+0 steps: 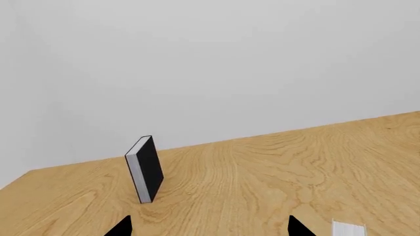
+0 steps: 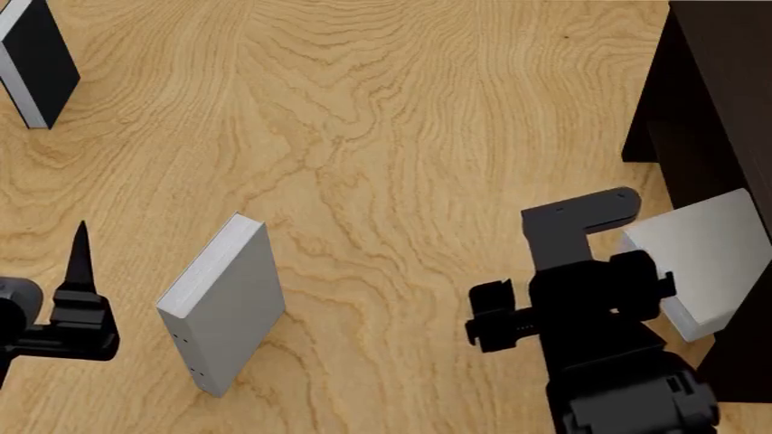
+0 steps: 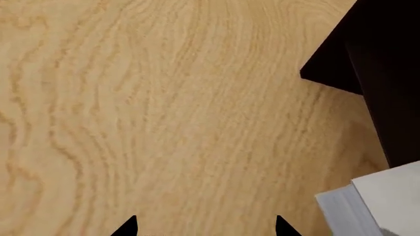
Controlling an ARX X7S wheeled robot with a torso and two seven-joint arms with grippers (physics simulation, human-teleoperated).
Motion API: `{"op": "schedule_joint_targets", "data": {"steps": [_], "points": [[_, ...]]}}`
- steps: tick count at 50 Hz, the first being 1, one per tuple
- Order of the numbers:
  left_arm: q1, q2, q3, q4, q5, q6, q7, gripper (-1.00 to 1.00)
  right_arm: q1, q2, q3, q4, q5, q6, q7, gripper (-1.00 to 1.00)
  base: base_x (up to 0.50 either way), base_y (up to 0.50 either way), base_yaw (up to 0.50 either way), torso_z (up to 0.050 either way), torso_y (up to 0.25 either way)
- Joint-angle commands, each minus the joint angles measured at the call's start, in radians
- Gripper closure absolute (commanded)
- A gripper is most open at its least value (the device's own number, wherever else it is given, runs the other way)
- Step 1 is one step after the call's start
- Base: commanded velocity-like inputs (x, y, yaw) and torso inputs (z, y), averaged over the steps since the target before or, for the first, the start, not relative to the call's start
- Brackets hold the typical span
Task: Pick up the book on the right and place it on the cabinet shelf.
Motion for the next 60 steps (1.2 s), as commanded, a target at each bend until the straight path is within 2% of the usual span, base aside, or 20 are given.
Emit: {"op": "schedule_joint_targets", "data": {"steps": [1,28,60], "points": [[0.001,-0.002,0.004,-0.001,0.001,0.003,-0.004,-1.00,0.018,0.000,0.014,0.115,-0.010,-0.057,-0.013,-1.00,0.00,0.00,0.00,0.000,0.000],[-0.001,-0.009,0.007,0.003,-0.001,0.003,-0.013,-1.00,0.095,-0.011,0.030,0.342,-0.035,-0.147,-0.033,-1.00,0.00,0.00,0.00,-0.001,-0.001],[-0.012,-0.005,0.027,-0.029,0.003,0.017,-0.021,-1.00,0.114,0.084,0.045,0.157,-0.036,0.004,0.105,-1.00,0.00,0.00,0.00,0.000,-0.001]]}}
